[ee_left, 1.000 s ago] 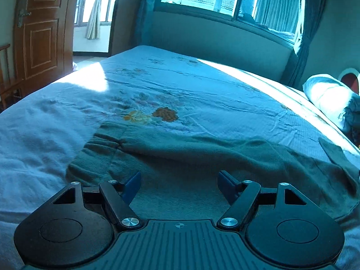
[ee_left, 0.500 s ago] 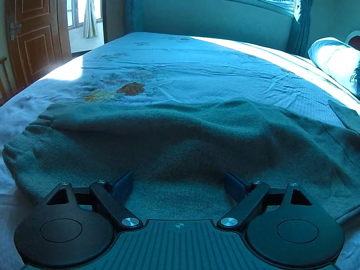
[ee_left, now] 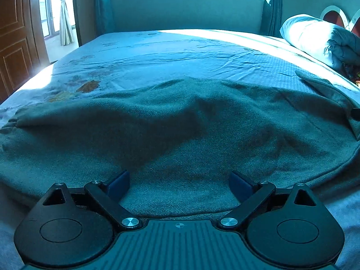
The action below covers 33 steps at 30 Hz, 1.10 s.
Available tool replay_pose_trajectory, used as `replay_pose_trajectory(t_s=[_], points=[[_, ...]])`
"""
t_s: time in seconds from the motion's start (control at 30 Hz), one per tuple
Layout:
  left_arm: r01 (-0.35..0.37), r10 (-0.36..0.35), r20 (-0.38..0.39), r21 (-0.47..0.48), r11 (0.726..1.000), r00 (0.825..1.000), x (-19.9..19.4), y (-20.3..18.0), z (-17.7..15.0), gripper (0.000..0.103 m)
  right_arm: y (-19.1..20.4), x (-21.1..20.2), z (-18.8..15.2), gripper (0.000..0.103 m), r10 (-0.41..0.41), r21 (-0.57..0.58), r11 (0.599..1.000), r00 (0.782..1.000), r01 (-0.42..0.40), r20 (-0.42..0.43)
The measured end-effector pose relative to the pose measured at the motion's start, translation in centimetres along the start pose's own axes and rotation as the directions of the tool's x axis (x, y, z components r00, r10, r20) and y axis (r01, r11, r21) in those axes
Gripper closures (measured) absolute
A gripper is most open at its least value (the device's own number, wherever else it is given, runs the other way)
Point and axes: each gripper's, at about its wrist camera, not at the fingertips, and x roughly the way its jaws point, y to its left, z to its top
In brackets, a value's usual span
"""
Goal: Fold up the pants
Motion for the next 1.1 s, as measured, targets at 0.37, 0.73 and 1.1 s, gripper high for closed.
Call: replay_pose_trajectory(t_s=[0.37,0.73,1.1], points=[[-0.022,0.022,-0.001,-0.005,1.0,1.0,0.0,-0.3,0.0,0.008,-1.4,-0.7,-0.2,0.103,0.022,0.067,0.998,1.0,-0.023,0.015],[-0.015,0.015,-0.004,-0.003,1.0,1.0,-0.2,-0.2,0.1,0.008,-5.6,-5.5,-1.9,0.103,0.057,0.248,0.966,0.996,-0.072,0.066],[0.013,-0.013,-0.004,0.012,1.0,1.0,-0.7,0.4,0.0,0.008,-8.1,-6.8,-5.1,0.081,0.026,0.308,0.951,0.999,-0.032,0.021]])
